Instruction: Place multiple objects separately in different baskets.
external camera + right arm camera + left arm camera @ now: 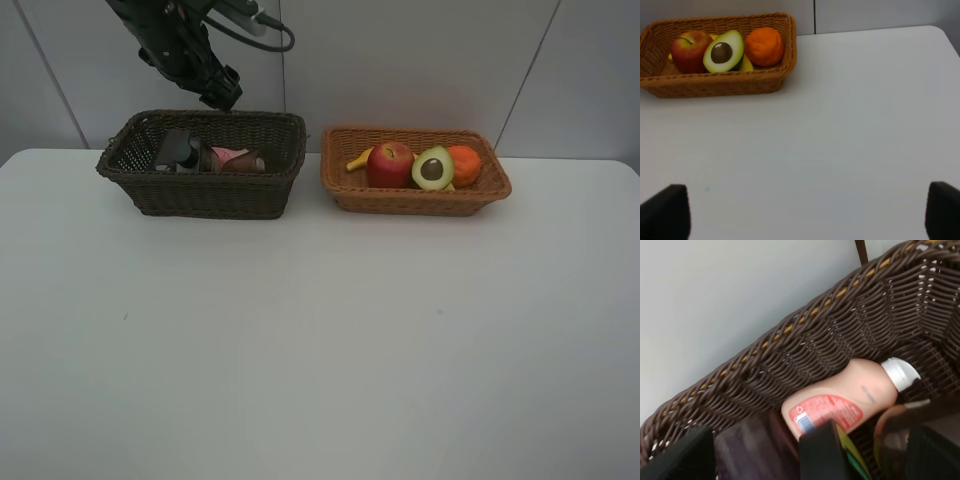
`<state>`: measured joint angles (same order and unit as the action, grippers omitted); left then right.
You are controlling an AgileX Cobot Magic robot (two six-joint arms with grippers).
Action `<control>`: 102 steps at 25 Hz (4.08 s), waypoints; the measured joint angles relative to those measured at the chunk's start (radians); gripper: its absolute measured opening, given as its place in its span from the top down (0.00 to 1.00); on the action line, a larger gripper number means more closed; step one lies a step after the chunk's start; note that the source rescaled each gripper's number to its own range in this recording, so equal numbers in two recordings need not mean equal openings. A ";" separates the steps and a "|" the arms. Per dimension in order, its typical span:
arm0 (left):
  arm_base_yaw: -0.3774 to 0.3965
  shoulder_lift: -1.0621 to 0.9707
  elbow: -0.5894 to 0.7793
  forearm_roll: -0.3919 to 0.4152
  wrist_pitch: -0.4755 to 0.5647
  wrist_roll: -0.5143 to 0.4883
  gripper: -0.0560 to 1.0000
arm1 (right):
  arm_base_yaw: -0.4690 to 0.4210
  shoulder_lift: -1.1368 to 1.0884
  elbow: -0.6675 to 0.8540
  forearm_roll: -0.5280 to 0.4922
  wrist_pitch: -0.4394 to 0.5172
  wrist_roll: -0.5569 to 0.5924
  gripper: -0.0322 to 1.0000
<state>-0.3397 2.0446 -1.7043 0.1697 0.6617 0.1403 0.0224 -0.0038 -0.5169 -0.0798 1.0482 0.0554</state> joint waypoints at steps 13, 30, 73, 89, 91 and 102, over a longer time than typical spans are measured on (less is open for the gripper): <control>0.000 -0.376 0.217 -0.049 0.249 -0.031 0.00 | 0.000 0.000 0.000 0.000 0.000 0.000 0.00; 0.000 -1.145 0.883 -0.129 0.261 -0.146 0.00 | 0.000 0.000 0.000 0.000 0.000 0.000 0.00; 0.000 -2.049 1.285 -0.188 0.411 -0.140 0.00 | 0.000 0.000 0.000 0.000 0.000 0.000 0.00; 0.161 -2.049 1.285 -0.156 0.411 -0.140 0.00 | 0.000 0.000 0.000 0.000 0.000 0.000 0.00; 0.161 -2.049 1.285 -0.156 0.411 -0.140 0.00 | 0.000 0.000 0.000 0.000 0.000 0.000 0.00; 0.161 -2.049 1.285 -0.156 0.411 -0.140 0.00 | 0.000 0.000 0.000 0.000 0.000 0.000 0.00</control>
<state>-0.1785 -0.0046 -0.4188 0.0135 1.0730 0.0000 0.0224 -0.0038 -0.5169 -0.0798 1.0482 0.0554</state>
